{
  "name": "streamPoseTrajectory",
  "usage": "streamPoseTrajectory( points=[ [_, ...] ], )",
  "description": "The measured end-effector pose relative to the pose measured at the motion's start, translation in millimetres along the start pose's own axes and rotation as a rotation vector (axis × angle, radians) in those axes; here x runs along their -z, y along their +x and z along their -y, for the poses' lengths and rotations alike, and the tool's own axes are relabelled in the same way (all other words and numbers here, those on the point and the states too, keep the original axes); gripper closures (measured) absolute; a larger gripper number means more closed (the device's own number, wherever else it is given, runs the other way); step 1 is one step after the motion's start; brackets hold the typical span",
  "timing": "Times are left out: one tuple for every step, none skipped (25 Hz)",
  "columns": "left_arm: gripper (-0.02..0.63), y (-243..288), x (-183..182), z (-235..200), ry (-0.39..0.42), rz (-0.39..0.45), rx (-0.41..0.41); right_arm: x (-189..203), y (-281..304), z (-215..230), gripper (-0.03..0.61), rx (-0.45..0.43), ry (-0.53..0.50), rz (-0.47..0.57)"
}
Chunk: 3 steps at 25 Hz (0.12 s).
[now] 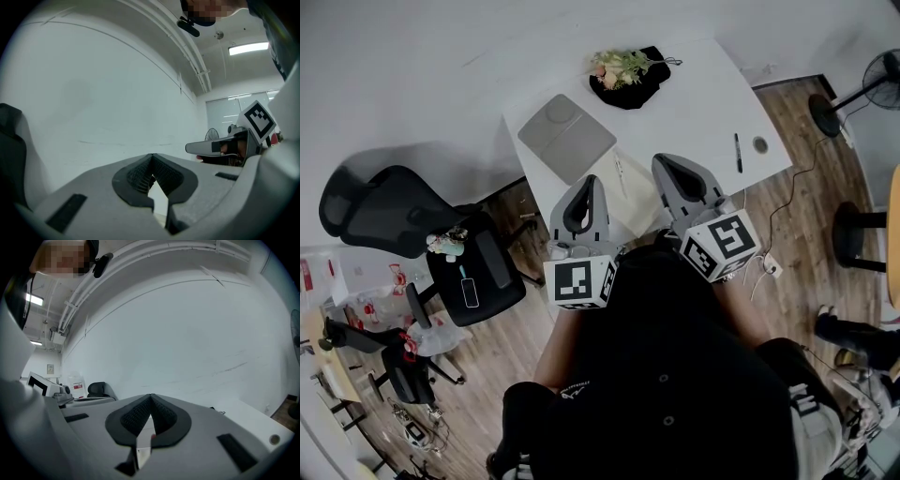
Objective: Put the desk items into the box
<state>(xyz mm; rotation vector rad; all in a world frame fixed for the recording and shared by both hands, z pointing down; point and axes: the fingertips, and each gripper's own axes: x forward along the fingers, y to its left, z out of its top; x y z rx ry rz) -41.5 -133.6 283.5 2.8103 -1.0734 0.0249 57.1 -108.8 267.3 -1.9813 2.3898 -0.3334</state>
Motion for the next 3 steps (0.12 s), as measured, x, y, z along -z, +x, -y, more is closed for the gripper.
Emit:
streamPoseTrajectory(
  points=[
    [0.606,-0.5,0.8,-0.3,-0.004,-0.001,-0.001,0.2,-0.3,-0.6,0.58,-0.001,0.0,0.0],
    [0.606,-0.9,1.6,-0.4,-0.008,-0.003,-0.001,0.4,-0.5,-1.2,0.58,-0.001,0.0,0.001],
    [0.606,-1.2,2.4,-0.4,-0.011,-0.004,0.0,0.6,-0.7,-1.7,0.58,-0.001,0.0,0.002]
  ],
)
